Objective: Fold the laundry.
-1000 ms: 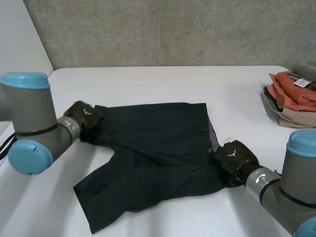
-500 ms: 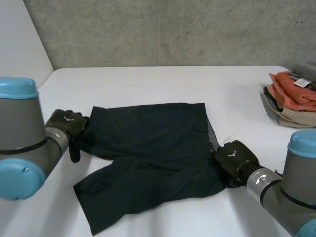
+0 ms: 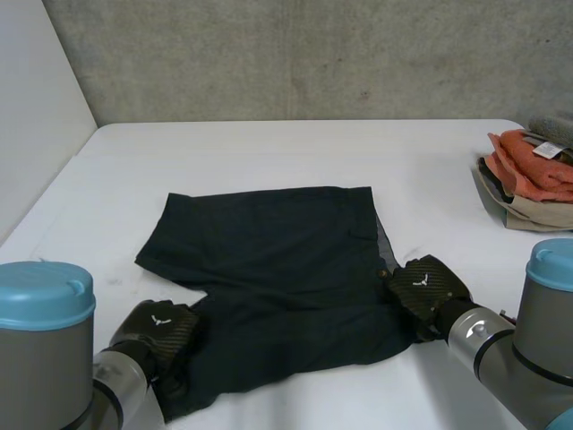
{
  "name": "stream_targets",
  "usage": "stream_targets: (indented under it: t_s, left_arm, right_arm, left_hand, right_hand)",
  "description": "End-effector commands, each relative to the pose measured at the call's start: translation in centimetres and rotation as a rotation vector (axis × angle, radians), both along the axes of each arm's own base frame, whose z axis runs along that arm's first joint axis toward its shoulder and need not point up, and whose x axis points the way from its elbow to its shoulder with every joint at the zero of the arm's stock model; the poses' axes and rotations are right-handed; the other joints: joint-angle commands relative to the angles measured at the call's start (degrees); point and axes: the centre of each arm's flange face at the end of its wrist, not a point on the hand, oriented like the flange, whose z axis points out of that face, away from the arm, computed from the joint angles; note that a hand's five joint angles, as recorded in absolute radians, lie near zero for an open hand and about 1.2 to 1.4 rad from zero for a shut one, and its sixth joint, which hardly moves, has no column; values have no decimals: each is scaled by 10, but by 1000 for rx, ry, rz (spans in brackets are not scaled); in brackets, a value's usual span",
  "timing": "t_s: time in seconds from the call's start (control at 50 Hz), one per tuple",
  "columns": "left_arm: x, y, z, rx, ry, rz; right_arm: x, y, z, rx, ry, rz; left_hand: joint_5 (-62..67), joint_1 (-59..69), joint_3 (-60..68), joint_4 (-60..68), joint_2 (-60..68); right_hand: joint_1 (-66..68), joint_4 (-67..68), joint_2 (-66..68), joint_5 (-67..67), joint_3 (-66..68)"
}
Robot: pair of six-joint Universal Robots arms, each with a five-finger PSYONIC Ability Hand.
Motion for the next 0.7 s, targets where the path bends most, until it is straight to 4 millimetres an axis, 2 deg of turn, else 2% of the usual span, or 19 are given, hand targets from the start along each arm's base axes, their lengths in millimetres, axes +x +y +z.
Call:
stream_targets:
  t_s: [0.02, 0.06, 0.08, 0.14, 0.16, 0.2, 0.24, 0.3, 0.38, 0.4, 0.46, 0.48, 0.52, 0.54, 0.6, 0.62, 0.7]
  left_arm:
    - [-3, 21, 7, 24, 5, -70]
    - [1, 31, 11, 40, -13, -84]
    - [7, 42, 15, 61, -46, -100]
    - [15, 58, 18, 98, -114, -143]
    - [21, 69, 20, 125, -170, -180]
    - [26, 80, 22, 152, -222, -221]
    - [31, 91, 25, 183, -283, -266]
    - [30, 90, 28, 171, -293, -275]
    - [22, 68, 37, 75, -252, -224]
    - [17, 53, 42, 25, -223, -196]
    - [9, 28, 51, -60, -168, -147]
    - [4, 9, 57, -120, -124, -121]
    - [-2, -7, 62, -174, -86, -110]
    - [-10, -24, 67, -235, -40, -107]
    - [-20, -54, 75, -331, 29, -102]
    - [-27, -73, 79, -393, 72, -104]
    - [-43, -119, 79, -518, 133, -98]
  right_arm:
    - [-8, 14, 8, 65, 60, 11]
    - [-13, 22, 12, 96, 111, 32]
    - [-21, 31, 17, 134, 184, 59]
    - [-37, 47, 22, 219, 304, 105]
    - [-47, 59, 25, 278, 374, 143]
    - [-54, 69, 27, 325, 427, 187]
    - [-58, 73, 33, 304, 470, 234]
    - [-54, 69, 38, 252, 442, 233]
    - [-43, 56, 52, 179, 333, 196]
    - [-37, 47, 57, 160, 273, 174]
    - [-26, 31, 63, 118, 176, 133]
    - [-20, 20, 66, 91, 120, 97]
    - [-15, 9, 69, 64, 75, 55]
    - [-12, -3, 71, 29, 40, 14]
    - [-7, -19, 74, -36, 8, -33]
    - [-3, -27, 75, -83, -5, -49]
    - [11, -53, 75, -217, -52, -71]
  left_hand:
    - [226, 197, 235, 222, 214]
    - [226, 197, 235, 222, 214]
    - [226, 197, 235, 222, 214]
    - [226, 197, 235, 222, 214]
    - [226, 197, 235, 222, 214]
    - [226, 197, 235, 222, 214]
    - [226, 197, 235, 222, 214]
    - [226, 197, 235, 222, 214]
    - [226, 197, 235, 222, 214]
    - [226, 197, 235, 222, 214]
    - [226, 197, 235, 222, 214]
    - [226, 197, 235, 222, 214]
    - [226, 197, 235, 222, 214]
    - [226, 197, 235, 222, 214]
    - [226, 197, 235, 222, 214]
    - [226, 197, 235, 222, 214]
    - [226, 197, 235, 222, 214]
  right_hand:
    - [148, 112, 118, 105, 116]
    - [148, 112, 118, 105, 116]
    - [148, 112, 118, 105, 116]
    - [148, 112, 118, 105, 116]
    - [148, 112, 118, 105, 116]
    - [148, 112, 118, 105, 116]
    - [148, 112, 118, 105, 116]
    - [148, 112, 118, 105, 116]
    - [148, 112, 118, 105, 116]
    - [148, 112, 118, 105, 116]
    - [148, 112, 118, 105, 116]
    - [148, 112, 118, 105, 116]
    - [148, 112, 118, 105, 116]
    - [148, 112, 118, 105, 116]
    - [148, 112, 118, 105, 116]
    - [148, 112, 118, 105, 116]
    - [148, 112, 118, 105, 116]
